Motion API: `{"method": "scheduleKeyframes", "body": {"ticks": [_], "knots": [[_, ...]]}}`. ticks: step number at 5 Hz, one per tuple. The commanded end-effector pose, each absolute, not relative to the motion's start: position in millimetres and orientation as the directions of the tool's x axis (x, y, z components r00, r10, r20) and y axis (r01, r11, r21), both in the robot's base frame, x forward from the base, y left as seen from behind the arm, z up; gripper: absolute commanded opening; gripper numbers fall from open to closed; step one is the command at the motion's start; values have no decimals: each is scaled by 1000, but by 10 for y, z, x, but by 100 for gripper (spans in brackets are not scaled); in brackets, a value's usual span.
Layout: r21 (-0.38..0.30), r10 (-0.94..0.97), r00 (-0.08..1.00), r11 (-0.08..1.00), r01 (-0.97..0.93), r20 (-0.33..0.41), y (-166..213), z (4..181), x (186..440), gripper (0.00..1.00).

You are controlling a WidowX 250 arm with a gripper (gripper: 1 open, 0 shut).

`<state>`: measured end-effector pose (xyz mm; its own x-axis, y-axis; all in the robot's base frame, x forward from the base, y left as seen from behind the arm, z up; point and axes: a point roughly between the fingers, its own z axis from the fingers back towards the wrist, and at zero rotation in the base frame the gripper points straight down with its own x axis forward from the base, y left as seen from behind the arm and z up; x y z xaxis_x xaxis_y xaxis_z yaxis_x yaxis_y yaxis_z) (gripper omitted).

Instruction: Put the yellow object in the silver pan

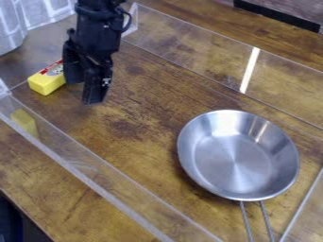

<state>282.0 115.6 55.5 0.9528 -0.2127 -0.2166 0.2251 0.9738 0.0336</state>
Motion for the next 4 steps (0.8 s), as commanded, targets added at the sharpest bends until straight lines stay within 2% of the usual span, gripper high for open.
{"method": "scheduleKeyframes", "body": {"ticks": [1,4], "knots": [[76,-206,968,973,219,-144,1265,685,2926,100],[86,-239,965,965,249,-106,1305,534,2999,100]]}}
